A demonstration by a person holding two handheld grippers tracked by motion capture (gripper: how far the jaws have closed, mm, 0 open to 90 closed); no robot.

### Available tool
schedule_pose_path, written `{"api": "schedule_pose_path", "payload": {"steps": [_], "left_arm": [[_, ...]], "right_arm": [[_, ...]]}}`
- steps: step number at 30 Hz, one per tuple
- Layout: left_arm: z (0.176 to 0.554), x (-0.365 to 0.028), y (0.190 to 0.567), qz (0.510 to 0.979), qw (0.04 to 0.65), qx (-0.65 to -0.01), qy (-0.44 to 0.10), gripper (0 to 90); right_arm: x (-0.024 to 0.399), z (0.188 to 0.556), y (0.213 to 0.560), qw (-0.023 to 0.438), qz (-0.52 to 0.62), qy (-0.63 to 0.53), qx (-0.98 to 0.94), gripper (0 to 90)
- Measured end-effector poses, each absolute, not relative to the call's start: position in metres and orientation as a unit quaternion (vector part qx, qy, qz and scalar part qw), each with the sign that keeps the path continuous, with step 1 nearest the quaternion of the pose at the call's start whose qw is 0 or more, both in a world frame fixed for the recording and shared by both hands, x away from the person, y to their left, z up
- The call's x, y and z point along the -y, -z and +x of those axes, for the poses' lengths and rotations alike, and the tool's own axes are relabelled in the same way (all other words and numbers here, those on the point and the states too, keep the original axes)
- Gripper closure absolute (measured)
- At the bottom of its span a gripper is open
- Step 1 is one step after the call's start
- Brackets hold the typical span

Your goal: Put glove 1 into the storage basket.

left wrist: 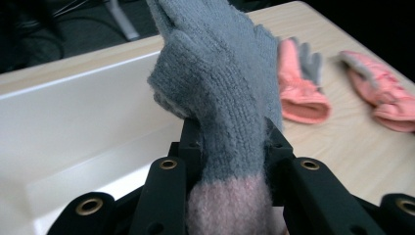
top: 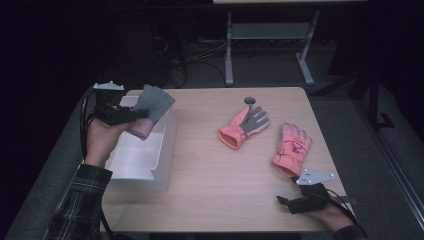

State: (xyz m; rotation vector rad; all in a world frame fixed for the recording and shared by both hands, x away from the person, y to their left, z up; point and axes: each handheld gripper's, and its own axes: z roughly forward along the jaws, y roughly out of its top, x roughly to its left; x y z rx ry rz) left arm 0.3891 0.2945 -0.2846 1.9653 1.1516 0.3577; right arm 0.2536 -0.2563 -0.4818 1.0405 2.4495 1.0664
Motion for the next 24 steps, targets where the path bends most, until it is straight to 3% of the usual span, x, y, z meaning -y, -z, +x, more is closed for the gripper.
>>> {"api": "schedule_pose_path", "payload": {"steps": [24], "left_arm": [[0.414,-0.337,0.377,0.758,0.301,-0.557,-0.158,68.7]], "right_arm": [[0.256,0.254,0.482,0.137,0.358,-0.369,-0.847,11.2]]}}
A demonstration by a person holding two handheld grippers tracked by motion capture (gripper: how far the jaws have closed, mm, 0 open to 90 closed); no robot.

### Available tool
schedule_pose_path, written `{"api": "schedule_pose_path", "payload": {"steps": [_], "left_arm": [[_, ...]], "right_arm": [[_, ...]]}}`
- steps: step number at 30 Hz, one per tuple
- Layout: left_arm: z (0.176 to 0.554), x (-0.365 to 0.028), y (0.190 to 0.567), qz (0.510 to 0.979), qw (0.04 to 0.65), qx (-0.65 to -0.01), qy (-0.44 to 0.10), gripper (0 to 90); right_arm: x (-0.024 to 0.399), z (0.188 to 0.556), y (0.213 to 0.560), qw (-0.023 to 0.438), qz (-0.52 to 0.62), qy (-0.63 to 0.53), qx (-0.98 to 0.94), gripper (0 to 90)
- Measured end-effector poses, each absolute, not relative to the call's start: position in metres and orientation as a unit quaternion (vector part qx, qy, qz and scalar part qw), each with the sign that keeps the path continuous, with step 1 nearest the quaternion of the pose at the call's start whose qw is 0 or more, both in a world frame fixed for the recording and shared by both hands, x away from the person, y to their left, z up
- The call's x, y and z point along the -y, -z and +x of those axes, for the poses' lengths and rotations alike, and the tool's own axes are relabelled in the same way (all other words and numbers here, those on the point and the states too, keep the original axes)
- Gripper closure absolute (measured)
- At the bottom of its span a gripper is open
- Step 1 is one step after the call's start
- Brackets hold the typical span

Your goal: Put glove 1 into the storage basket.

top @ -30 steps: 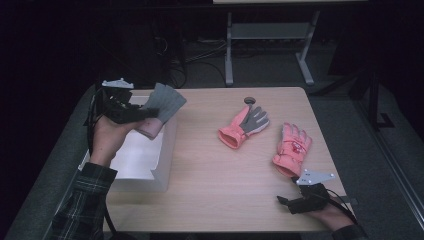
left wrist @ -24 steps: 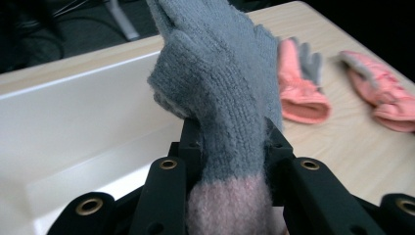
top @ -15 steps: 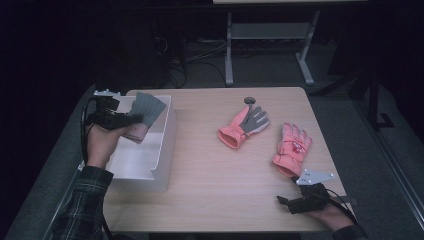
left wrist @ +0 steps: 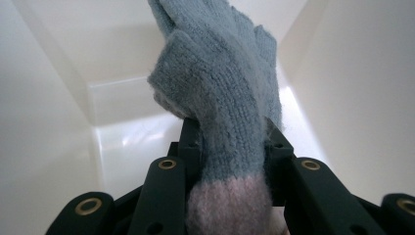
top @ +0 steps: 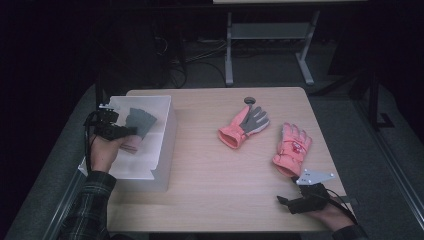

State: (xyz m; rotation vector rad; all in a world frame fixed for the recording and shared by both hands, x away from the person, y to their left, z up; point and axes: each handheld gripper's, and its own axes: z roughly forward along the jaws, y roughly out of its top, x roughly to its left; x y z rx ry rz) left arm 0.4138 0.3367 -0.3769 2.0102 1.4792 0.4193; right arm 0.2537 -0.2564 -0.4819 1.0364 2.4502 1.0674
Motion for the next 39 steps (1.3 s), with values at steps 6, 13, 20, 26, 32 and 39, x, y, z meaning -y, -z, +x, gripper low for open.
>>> {"api": "schedule_pose_path", "payload": {"steps": [6,13,20,26,32,39], "left_arm": [[0.418,-0.333,0.390,0.754,0.279,-0.572,-0.162,68.1],[0.418,-0.334,0.407,0.754,0.260,-0.583,-0.155,67.0],[0.419,-0.332,0.418,0.756,0.241,-0.588,-0.155,58.1],[0.417,-0.327,0.413,0.742,0.239,-0.600,-0.180,37.0],[0.417,-0.322,0.399,0.736,0.242,-0.598,-0.206,25.0],[0.415,-0.316,0.368,0.743,0.291,-0.568,-0.204,21.3]], "right_arm": [[0.256,0.254,0.482,0.137,0.358,-0.369,-0.847,11.3],[0.256,0.254,0.482,0.137,0.359,-0.369,-0.847,11.2],[0.256,0.254,0.482,0.137,0.359,-0.369,-0.847,11.3],[0.256,0.254,0.482,0.136,0.359,-0.369,-0.846,11.3],[0.256,0.254,0.482,0.137,0.359,-0.369,-0.847,11.3],[0.256,0.254,0.482,0.137,0.359,-0.369,-0.847,11.3]]}}
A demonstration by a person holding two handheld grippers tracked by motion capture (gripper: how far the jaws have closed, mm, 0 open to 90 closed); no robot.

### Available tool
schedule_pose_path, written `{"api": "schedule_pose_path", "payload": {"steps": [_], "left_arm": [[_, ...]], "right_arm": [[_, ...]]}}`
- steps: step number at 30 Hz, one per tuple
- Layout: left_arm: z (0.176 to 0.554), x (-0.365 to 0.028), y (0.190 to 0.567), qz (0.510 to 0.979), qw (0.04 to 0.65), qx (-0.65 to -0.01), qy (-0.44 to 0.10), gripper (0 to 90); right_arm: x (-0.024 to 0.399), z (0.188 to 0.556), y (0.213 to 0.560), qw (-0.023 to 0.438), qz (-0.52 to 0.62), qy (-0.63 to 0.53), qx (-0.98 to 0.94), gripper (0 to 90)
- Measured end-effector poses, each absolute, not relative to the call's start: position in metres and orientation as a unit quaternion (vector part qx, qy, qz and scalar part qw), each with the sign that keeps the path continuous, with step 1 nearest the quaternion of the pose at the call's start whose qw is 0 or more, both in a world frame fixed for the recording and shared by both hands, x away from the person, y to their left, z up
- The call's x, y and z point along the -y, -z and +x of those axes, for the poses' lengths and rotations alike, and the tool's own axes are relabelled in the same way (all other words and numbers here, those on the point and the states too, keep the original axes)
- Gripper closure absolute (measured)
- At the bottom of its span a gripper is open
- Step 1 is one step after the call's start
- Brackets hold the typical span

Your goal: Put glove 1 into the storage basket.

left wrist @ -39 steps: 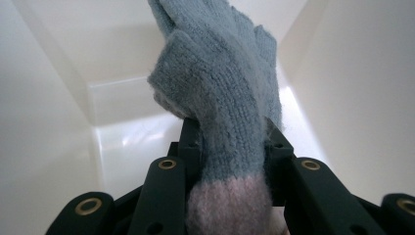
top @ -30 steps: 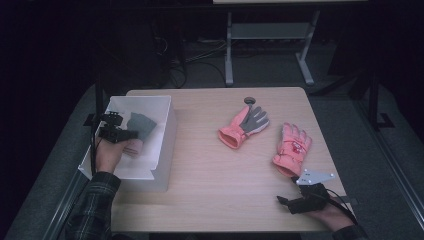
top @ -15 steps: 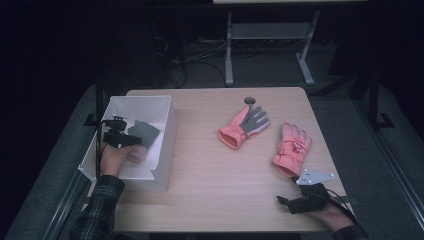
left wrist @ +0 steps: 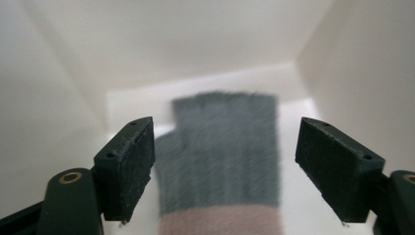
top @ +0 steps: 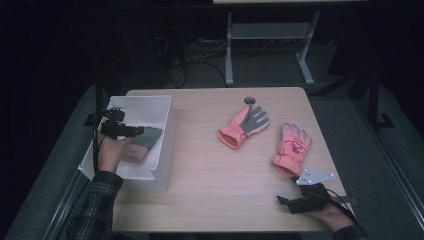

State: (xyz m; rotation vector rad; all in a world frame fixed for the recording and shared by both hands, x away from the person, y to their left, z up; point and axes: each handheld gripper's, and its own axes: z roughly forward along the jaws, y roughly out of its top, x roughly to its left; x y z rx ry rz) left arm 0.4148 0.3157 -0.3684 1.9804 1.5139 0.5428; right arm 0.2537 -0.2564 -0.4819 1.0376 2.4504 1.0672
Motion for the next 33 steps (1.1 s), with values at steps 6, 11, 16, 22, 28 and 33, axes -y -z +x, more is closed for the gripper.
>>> {"api": "schedule_pose_path", "payload": {"steps": [6,11,16,22,28,33], "left_arm": [[0.415,-0.307,0.341,0.756,0.338,-0.529,-0.185,15.6],[0.413,-0.295,0.321,0.774,0.363,-0.490,-0.173,14.2],[0.408,-0.277,0.305,0.792,0.378,-0.450,-0.163,13.8],[0.401,-0.249,0.293,0.809,0.395,-0.409,-0.149,13.8],[0.390,-0.216,0.289,0.823,0.412,-0.368,-0.132,13.8],[0.380,-0.188,0.296,0.832,0.425,-0.338,-0.113,13.8]], "right_arm": [[0.256,0.254,0.482,0.137,0.359,-0.369,-0.847,11.3],[0.256,0.254,0.482,0.137,0.359,-0.369,-0.847,11.3],[0.256,0.254,0.482,0.137,0.359,-0.369,-0.847,11.3],[0.256,0.254,0.482,0.137,0.359,-0.369,-0.847,11.3],[0.256,0.254,0.482,0.137,0.359,-0.369,-0.847,11.2],[0.256,0.254,0.482,0.137,0.361,-0.368,-0.846,10.8]]}}
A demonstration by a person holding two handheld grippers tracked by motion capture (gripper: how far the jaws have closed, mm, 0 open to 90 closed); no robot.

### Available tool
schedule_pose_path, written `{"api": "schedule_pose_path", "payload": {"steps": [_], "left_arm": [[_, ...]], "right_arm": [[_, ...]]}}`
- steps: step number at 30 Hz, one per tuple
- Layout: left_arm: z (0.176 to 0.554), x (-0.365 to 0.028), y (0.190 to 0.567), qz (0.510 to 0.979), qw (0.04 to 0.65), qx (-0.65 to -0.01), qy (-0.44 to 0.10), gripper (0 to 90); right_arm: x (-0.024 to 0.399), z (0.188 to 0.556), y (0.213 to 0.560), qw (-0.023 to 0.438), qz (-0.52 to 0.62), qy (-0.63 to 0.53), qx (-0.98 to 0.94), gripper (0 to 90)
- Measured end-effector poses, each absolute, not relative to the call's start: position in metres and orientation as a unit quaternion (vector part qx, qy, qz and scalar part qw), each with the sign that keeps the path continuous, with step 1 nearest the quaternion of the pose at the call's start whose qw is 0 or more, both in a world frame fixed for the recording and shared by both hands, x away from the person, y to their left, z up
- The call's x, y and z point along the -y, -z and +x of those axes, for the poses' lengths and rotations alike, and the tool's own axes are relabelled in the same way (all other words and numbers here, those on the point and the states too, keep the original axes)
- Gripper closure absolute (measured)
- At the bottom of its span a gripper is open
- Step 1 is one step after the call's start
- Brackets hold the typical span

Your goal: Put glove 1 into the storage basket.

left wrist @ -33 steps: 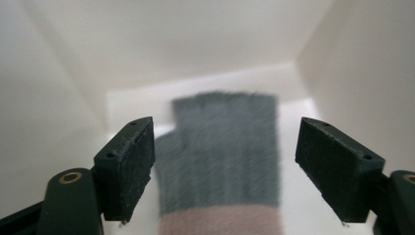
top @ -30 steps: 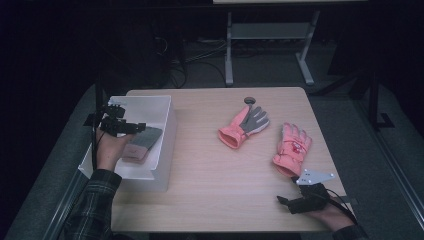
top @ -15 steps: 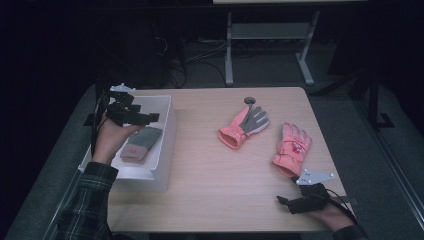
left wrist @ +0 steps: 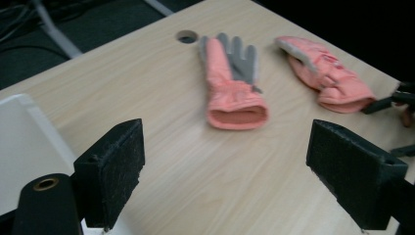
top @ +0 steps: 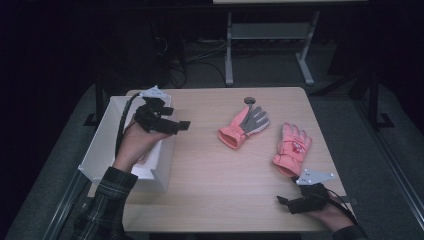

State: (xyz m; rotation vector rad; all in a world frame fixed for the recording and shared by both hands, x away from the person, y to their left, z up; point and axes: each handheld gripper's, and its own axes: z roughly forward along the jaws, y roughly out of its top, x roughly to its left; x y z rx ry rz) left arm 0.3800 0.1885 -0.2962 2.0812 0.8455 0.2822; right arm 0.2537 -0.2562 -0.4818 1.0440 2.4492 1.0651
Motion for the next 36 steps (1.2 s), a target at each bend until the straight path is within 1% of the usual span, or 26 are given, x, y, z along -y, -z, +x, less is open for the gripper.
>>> {"api": "schedule_pose_path", "payload": {"steps": [6,14,16,21,26,27,30,34,36], "left_arm": [[0.369,-0.156,0.311,0.845,0.426,-0.311,-0.090,13.9],[0.359,-0.122,0.325,0.862,0.418,-0.276,-0.084,14.5],[0.359,-0.114,0.329,0.864,0.417,-0.272,-0.075,15.6],[0.363,-0.097,0.346,0.866,0.414,-0.271,-0.071,21.3],[0.374,-0.090,0.366,0.867,0.405,-0.277,-0.088,33.5],[0.376,-0.089,0.370,0.866,0.405,-0.280,-0.088,38.3],[0.387,-0.088,0.384,0.865,0.401,-0.290,-0.085,44.7],[0.402,-0.089,0.401,0.858,0.399,-0.312,-0.093,49.8],[0.410,-0.090,0.408,0.857,0.393,-0.319,-0.098,49.8]], "right_arm": [[0.256,0.254,0.482,0.137,0.360,-0.368,-0.846,10.8],[0.256,0.254,0.482,0.137,0.361,-0.368,-0.846,10.8],[0.256,0.254,0.482,0.137,0.361,-0.368,-0.846,10.8],[0.256,0.254,0.482,0.137,0.360,-0.368,-0.846,10.8],[0.256,0.254,0.482,0.137,0.361,-0.367,-0.846,10.8],[0.256,0.254,0.482,0.137,0.361,-0.367,-0.846,10.8],[0.256,0.254,0.482,0.137,0.361,-0.368,-0.846,10.9],[0.256,0.253,0.482,0.136,0.361,-0.368,-0.846,10.9],[0.256,0.253,0.482,0.136,0.361,-0.368,-0.846,10.9]]}}
